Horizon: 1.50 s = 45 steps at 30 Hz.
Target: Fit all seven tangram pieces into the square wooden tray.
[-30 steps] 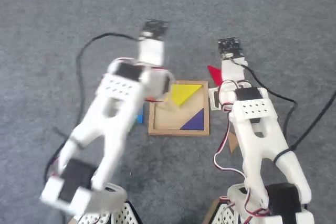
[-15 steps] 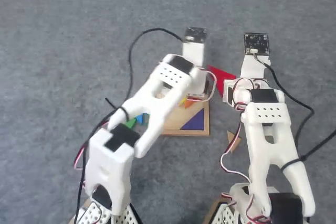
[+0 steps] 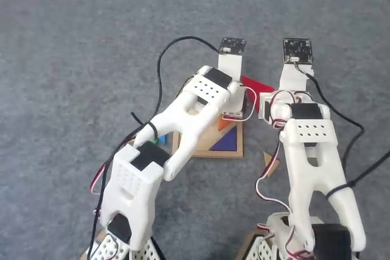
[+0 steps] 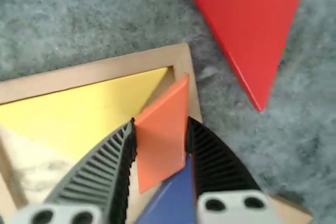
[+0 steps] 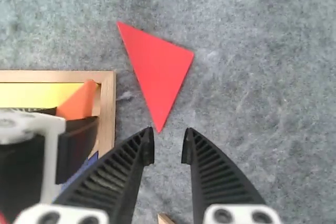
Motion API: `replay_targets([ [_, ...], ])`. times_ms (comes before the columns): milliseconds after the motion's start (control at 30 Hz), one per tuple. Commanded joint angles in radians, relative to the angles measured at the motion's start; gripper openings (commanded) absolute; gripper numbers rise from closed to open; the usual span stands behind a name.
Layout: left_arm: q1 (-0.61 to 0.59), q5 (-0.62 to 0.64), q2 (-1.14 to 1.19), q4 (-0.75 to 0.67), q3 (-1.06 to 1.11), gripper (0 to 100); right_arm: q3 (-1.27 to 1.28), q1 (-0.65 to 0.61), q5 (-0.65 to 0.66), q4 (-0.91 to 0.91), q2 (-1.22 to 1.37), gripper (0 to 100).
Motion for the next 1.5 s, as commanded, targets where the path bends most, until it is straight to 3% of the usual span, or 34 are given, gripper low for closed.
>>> replay_targets([
  [0,0.012,0.018,-0.006,0.003,-0.048,6,-0.009,0.008,-0.005,-0.021,-0.053,9.8],
  [200,0.003,0.092,-0.015,0.011,-0.048,20,-0.009,0.008,-0.002,-0.021,-0.053,9.8],
  [433,0.003,0.091,-0.017,0.025,-0.054,21,-0.009,0.008,0.0,-0.021,-0.053,9.8],
  [633,-0.028,0.089,-0.017,0.149,-0.159,21,-0.009,0.013,0.0,-0.022,-0.053,9.8],
  [833,-0.218,0.048,-0.017,0.207,-0.26,21,-0.009,-0.004,0.006,-0.022,-0.053,9.6],
  [1033,-0.402,-0.003,-0.017,0.222,-0.317,20,0.011,-0.16,0.143,-0.087,0.035,9.4],
  [1200,-0.427,-0.005,-0.074,0.218,-0.292,10,-0.028,-0.243,0.163,-0.131,0.183,0.4],
  [1300,-0.43,-0.018,-0.144,0.187,-0.214,1,-0.034,-0.252,0.207,-0.122,0.188,1.2],
  [1467,-0.436,-0.04,-0.313,0.037,0.001,1,-0.034,-0.255,0.215,-0.125,0.2,1.2],
])
